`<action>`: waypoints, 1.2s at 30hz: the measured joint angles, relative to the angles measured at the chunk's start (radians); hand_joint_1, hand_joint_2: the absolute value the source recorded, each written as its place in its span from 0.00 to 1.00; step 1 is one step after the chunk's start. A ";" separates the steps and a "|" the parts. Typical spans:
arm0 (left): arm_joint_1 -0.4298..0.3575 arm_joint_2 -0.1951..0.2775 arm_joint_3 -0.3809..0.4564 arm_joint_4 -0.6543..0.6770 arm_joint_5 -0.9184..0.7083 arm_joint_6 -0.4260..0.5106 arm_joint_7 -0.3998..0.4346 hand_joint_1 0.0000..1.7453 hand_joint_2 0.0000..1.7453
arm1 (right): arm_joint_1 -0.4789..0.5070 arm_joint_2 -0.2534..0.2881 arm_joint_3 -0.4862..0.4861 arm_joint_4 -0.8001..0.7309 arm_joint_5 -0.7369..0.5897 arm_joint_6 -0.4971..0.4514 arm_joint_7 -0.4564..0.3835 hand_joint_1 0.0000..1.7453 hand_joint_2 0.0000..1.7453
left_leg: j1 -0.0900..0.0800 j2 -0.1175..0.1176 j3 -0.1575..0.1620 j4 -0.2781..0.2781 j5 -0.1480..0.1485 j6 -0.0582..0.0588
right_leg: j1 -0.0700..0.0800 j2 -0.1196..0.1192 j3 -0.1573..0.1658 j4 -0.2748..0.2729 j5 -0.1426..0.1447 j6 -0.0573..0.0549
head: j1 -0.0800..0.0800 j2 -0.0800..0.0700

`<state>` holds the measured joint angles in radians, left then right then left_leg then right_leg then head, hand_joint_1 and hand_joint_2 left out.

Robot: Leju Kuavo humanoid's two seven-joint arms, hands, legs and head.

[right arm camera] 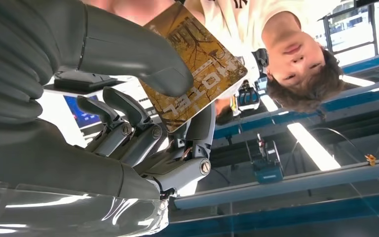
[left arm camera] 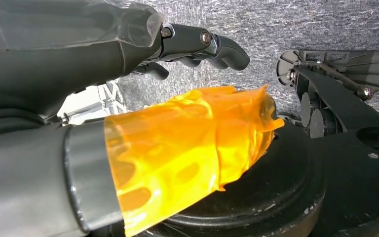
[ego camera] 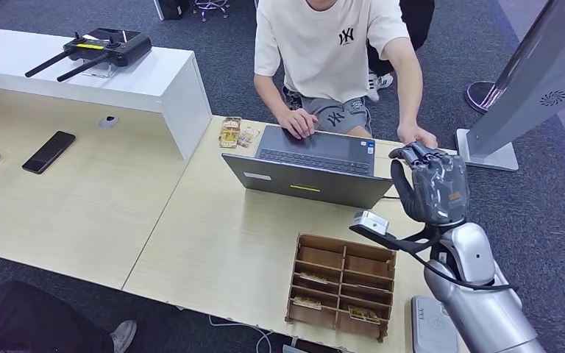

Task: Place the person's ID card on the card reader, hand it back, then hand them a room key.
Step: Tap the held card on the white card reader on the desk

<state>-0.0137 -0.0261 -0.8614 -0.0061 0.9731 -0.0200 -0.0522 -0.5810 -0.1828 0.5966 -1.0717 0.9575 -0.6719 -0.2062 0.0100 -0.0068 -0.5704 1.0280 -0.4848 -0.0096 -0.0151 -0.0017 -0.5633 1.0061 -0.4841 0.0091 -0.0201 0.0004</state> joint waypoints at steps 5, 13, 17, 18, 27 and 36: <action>0.000 -0.003 0.000 0.000 -0.006 0.000 -0.002 0.00 0.00 | 0.013 0.000 -0.004 -0.009 -0.096 0.040 -0.007 1.00 1.00 | 0.000 0.000 0.000 0.000 0.000 0.000 | 0.000 0.000 0.000 0.000 0.000 0.000 | 0.000 0.000; 0.006 -0.015 0.000 0.000 -0.008 0.011 -0.019 0.00 0.00 | 0.100 0.001 -0.081 -0.140 -0.339 0.195 -0.007 1.00 1.00 | 0.000 -0.001 0.000 0.000 0.000 0.000 | 0.000 -0.001 0.000 0.000 0.000 0.000 | 0.000 0.000; 0.008 -0.025 0.004 0.000 -0.002 0.020 -0.022 0.00 0.00 | 0.148 0.005 -0.149 -0.216 -0.448 0.268 -0.004 1.00 1.00 | 0.000 -0.001 -0.001 0.000 0.000 0.000 | 0.000 -0.001 0.000 0.000 0.000 0.000 | 0.000 0.000; 0.009 -0.026 0.006 0.000 0.000 0.022 -0.022 0.00 0.00 | 0.158 0.005 -0.165 -0.232 -0.464 0.287 0.001 1.00 1.00 | 0.000 -0.001 -0.001 0.000 0.000 0.000 | 0.000 -0.001 0.000 0.000 0.000 0.000 | 0.000 0.000; 0.011 -0.034 0.034 0.000 0.015 0.029 -0.021 0.00 0.00 | 0.223 -0.032 -0.263 -0.352 -0.509 0.418 0.061 1.00 1.00 | 0.000 -0.001 0.000 0.000 0.000 0.000 | 0.000 -0.001 0.000 0.000 0.000 0.000 | 0.000 0.000; 0.012 -0.040 0.068 0.000 0.044 0.031 -0.009 0.00 0.00 | 0.316 -0.140 -0.302 -0.458 -0.519 0.556 0.141 1.00 1.00 | 0.000 -0.001 -0.001 0.000 -0.001 0.001 | 0.000 -0.001 0.000 -0.001 0.000 0.000 | 0.000 0.000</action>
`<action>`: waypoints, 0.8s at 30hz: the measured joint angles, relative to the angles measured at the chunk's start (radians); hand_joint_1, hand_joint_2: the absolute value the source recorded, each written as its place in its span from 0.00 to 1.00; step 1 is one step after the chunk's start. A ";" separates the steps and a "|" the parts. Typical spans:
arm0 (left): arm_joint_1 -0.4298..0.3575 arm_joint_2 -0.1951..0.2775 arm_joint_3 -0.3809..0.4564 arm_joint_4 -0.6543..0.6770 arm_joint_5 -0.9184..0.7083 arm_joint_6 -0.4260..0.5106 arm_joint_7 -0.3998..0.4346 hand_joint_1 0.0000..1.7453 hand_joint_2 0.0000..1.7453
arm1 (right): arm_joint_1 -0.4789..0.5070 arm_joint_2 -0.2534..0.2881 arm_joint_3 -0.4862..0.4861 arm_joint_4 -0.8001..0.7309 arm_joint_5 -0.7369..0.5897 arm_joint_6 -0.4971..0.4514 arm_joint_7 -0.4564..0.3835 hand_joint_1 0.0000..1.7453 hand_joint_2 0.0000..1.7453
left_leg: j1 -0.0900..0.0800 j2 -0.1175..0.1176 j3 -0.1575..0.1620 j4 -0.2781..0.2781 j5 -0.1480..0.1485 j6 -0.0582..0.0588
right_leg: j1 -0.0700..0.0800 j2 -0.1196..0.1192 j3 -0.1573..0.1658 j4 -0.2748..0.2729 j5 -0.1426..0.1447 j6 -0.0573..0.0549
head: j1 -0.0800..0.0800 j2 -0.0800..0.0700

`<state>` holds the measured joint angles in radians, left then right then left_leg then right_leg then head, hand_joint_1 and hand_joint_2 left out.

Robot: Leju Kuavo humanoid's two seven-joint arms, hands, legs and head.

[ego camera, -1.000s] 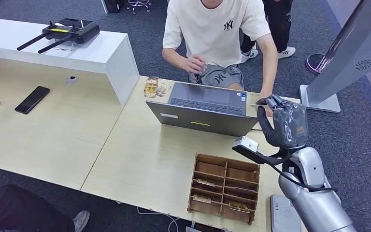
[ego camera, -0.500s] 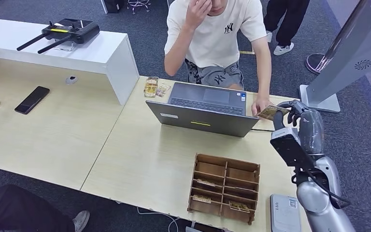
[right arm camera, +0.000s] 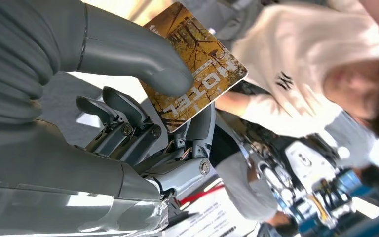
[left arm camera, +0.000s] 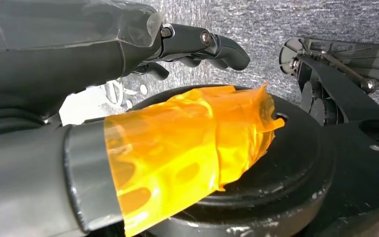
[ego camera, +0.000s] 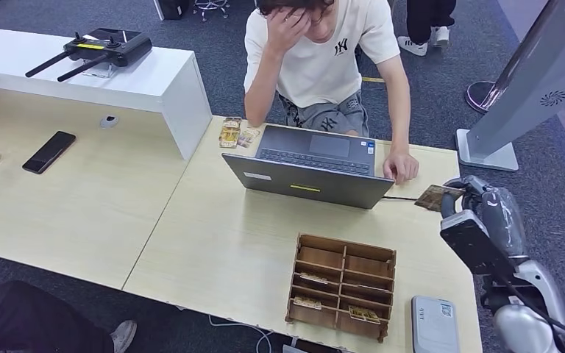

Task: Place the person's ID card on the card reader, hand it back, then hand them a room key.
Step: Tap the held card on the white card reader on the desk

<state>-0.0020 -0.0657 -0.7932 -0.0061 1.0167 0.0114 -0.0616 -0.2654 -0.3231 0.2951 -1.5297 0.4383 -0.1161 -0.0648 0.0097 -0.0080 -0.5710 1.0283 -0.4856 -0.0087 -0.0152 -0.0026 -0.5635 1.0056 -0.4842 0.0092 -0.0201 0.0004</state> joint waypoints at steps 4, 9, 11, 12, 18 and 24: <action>0.000 -0.001 0.009 0.000 0.010 0.002 0.013 0.00 0.00 | 0.034 -0.054 0.000 -0.022 -0.005 0.067 0.040 1.00 1.00 | 0.000 0.000 0.000 0.000 0.000 0.000 | 0.000 0.000 0.000 0.000 0.000 0.000 | 0.000 0.000; 0.000 0.000 0.022 0.000 0.021 0.006 0.029 0.00 0.00 | 0.048 -0.116 0.008 -0.024 -0.021 0.141 0.067 1.00 1.00 | 0.000 0.000 0.000 0.000 0.000 0.000 | 0.000 0.000 0.000 0.000 0.000 0.000 | 0.000 0.000; 0.000 0.001 0.027 0.000 0.025 0.009 0.032 0.00 0.00 | 0.048 -0.137 0.015 -0.024 -0.027 0.170 0.075 1.00 1.00 | 0.000 0.000 0.000 0.000 0.000 0.000 | 0.000 0.000 0.000 0.000 0.000 0.000 | 0.000 0.000; 0.000 0.002 0.029 0.000 0.027 0.010 0.034 0.00 0.00 | 0.048 -0.147 0.020 -0.023 -0.029 0.183 0.079 1.00 1.00 | 0.000 0.000 0.000 0.000 0.000 0.000 | 0.000 0.000 0.000 0.000 0.000 0.000 | 0.000 0.000; -0.002 0.003 0.037 0.000 0.040 -0.015 0.041 0.00 0.00 | 0.014 -0.203 0.069 -0.013 -0.065 0.256 0.114 1.00 1.00 | 0.000 0.000 -0.001 0.000 0.000 0.000 | 0.000 0.000 0.000 0.000 0.000 0.000 | 0.000 0.000; -0.005 0.002 0.053 0.000 0.049 -0.022 0.045 0.00 0.00 | -0.038 -0.245 0.118 -0.001 -0.107 0.297 0.150 1.00 1.00 | 0.000 0.000 -0.001 0.000 0.000 0.000 | 0.000 0.000 0.000 0.000 0.000 0.000 | 0.000 0.000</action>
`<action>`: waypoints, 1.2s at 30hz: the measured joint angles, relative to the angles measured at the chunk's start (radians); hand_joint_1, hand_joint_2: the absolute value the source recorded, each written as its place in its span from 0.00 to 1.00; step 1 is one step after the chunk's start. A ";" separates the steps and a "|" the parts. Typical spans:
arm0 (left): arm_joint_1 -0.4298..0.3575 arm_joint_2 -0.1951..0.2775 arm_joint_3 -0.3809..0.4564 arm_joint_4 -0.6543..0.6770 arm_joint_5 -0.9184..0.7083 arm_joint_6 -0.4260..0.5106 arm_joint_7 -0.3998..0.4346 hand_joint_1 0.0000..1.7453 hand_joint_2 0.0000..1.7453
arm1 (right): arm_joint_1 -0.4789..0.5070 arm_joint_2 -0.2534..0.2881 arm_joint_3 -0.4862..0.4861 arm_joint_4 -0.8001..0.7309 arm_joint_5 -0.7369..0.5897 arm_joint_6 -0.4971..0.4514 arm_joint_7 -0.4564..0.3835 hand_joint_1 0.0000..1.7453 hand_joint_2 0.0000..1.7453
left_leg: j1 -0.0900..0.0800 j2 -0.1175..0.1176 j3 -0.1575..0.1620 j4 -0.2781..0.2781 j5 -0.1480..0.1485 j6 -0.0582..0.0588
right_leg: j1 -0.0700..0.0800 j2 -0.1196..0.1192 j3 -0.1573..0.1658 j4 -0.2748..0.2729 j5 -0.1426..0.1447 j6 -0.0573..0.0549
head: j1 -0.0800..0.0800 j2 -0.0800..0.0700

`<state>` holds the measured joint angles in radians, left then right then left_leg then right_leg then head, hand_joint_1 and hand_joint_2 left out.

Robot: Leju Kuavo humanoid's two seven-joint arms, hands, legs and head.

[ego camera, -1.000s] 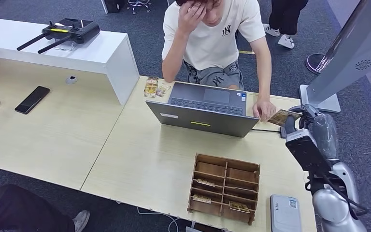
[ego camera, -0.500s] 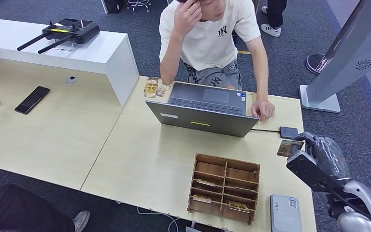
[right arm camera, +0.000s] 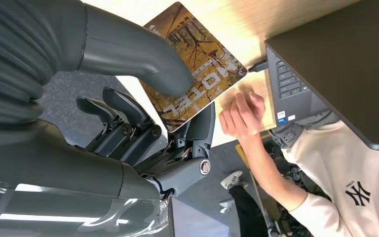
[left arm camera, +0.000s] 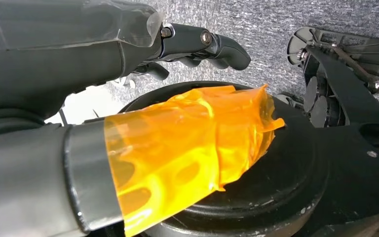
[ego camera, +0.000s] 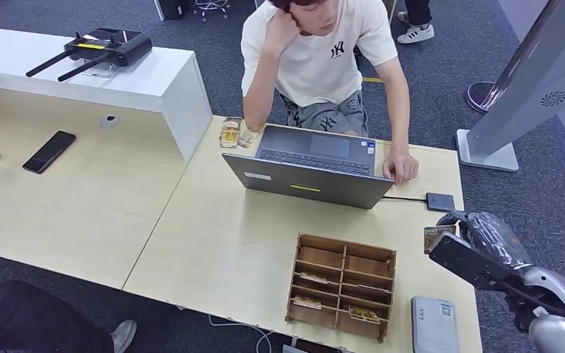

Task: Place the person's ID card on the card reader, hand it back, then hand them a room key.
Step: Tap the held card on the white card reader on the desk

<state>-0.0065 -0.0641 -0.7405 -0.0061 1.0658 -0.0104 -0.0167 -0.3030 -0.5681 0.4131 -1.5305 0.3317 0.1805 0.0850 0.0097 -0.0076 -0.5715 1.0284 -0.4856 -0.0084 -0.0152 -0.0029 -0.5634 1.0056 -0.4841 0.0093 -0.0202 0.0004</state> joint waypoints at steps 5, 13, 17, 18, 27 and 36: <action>0.000 0.000 0.006 0.000 0.013 -0.001 0.006 0.00 0.00 | -0.027 -0.024 0.036 0.016 -0.073 0.016 0.032 1.00 1.00 | 0.000 0.000 0.000 0.000 0.000 0.000 | 0.000 0.000 0.000 0.000 0.000 0.000 | 0.000 0.000; 0.001 0.000 0.030 0.000 0.034 0.001 0.018 0.00 0.00 | -0.015 -0.094 0.079 0.019 -0.187 0.014 0.101 1.00 1.00 | 0.000 -0.001 0.000 0.000 0.000 0.000 | 0.000 -0.001 0.000 0.000 0.000 0.000 | 0.000 0.000; 0.001 0.000 0.041 0.000 0.041 0.003 0.022 0.00 0.00 | 0.030 -0.132 0.082 0.001 -0.241 0.014 0.140 1.00 1.00 | 0.000 -0.001 0.000 0.000 0.000 0.000 | 0.000 -0.001 0.000 0.000 0.000 0.000 | 0.000 0.000; 0.001 0.000 0.044 0.000 0.042 0.004 0.023 0.00 0.00 | 0.044 -0.139 0.082 -0.004 -0.256 0.014 0.149 1.00 1.00 | 0.000 -0.001 0.000 0.000 0.000 0.000 | 0.000 -0.001 0.000 0.000 0.000 0.000 | 0.000 0.000; 0.003 0.001 0.059 0.000 0.044 0.005 0.027 0.00 0.00 | 0.169 -0.169 0.060 -0.059 -0.328 0.005 0.200 1.00 1.00 | 0.000 -0.001 0.000 0.000 -0.001 0.001 | 0.000 -0.001 0.000 0.000 0.000 0.000 | 0.000 0.000; 0.005 0.007 0.076 0.000 0.041 0.008 0.036 0.00 0.00 | 0.228 -0.183 0.059 -0.085 -0.383 0.014 0.236 1.00 1.00 | 0.000 -0.001 0.000 0.000 -0.001 0.001 | 0.000 0.000 0.000 0.000 0.000 0.000 | 0.000 0.000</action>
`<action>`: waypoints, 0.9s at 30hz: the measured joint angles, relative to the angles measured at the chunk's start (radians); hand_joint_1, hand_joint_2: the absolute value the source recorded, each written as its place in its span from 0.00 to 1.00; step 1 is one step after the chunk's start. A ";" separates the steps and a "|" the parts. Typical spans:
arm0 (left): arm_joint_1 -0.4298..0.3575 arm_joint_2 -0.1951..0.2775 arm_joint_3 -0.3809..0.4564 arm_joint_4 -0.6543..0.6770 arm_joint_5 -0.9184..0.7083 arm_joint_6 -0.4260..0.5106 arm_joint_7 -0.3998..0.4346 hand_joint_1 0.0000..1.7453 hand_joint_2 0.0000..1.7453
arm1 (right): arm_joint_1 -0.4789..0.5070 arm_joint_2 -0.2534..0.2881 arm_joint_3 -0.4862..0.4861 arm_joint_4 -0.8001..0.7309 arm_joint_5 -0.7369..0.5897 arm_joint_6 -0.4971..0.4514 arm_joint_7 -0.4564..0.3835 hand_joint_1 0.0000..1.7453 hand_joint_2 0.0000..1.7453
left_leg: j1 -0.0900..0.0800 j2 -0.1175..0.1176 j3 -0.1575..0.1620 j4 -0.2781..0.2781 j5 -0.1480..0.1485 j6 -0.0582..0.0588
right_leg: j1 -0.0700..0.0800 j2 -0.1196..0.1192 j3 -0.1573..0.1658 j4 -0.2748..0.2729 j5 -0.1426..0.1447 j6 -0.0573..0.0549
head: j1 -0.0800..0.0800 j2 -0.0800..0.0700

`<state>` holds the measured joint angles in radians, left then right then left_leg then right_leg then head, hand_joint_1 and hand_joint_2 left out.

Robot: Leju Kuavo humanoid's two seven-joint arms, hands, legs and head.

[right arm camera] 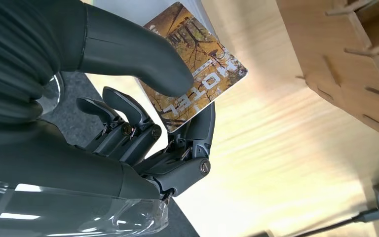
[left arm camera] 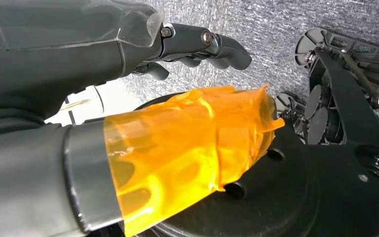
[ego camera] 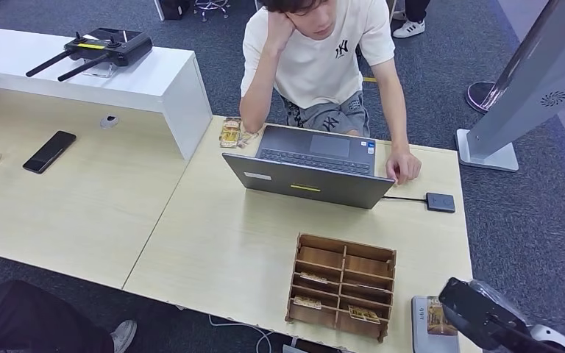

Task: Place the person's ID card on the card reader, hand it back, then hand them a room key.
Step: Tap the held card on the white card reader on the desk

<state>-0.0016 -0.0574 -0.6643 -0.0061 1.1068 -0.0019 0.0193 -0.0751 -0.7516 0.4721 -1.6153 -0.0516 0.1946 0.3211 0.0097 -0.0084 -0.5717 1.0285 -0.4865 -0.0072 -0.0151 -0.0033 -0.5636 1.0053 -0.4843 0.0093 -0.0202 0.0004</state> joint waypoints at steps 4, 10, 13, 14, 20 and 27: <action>0.000 0.000 0.002 0.000 -0.005 0.000 0.002 0.00 0.00 | 0.009 -0.001 0.004 -0.001 -0.015 0.002 0.005 1.00 1.00 | 0.000 0.000 0.000 0.000 0.000 0.000 | 0.000 0.000 0.000 0.000 0.000 0.000 | 0.000 0.000; 0.000 0.005 0.006 0.000 -0.017 -0.002 0.003 0.00 0.00 | 0.007 -0.001 0.024 0.004 -0.024 0.009 0.004 1.00 1.00 | 0.000 0.000 0.000 0.000 0.000 0.000 | 0.000 0.000 0.000 0.000 0.000 0.000 | 0.000 0.000; 0.000 0.008 0.008 0.000 -0.020 -0.003 0.003 0.00 0.00 | 0.004 -0.001 0.033 0.012 -0.024 0.013 0.002 1.00 1.00 | 0.000 0.000 0.000 0.000 0.000 0.000 | 0.000 0.000 0.000 0.000 0.000 0.000 | 0.000 0.000; 0.000 0.008 0.009 0.000 -0.021 -0.003 0.003 0.00 0.00 | 0.003 -0.001 0.035 0.015 -0.024 0.013 0.001 1.00 1.00 | 0.000 0.000 0.000 0.000 0.000 0.000 | 0.000 0.000 0.000 0.000 0.000 0.000 | 0.000 0.000; 0.001 0.009 0.017 0.000 -0.026 -0.004 0.004 0.00 0.00 | -0.013 0.000 0.054 0.036 -0.025 0.015 -0.002 1.00 1.00 | 0.000 0.000 0.000 0.000 0.000 0.000 | 0.000 0.000 0.000 0.000 0.000 0.000 | 0.000 0.000; 0.001 0.009 0.024 0.000 -0.038 -0.005 0.010 0.00 0.00 | -0.020 0.000 0.074 0.058 -0.005 0.014 -0.009 1.00 1.00 | 0.000 0.000 0.000 0.000 0.000 0.000 | 0.000 0.000 0.000 0.000 0.000 0.000 | 0.000 0.000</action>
<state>-0.0004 -0.0481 -0.6402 -0.0061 1.0689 -0.0068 0.0290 -0.0952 -0.7518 0.5456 -1.5572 -0.0567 0.2088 0.3122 0.0097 -0.0085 -0.5720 1.0285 -0.4865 -0.0071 -0.0151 -0.0035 -0.5636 1.0053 -0.4843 0.0093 -0.0202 0.0004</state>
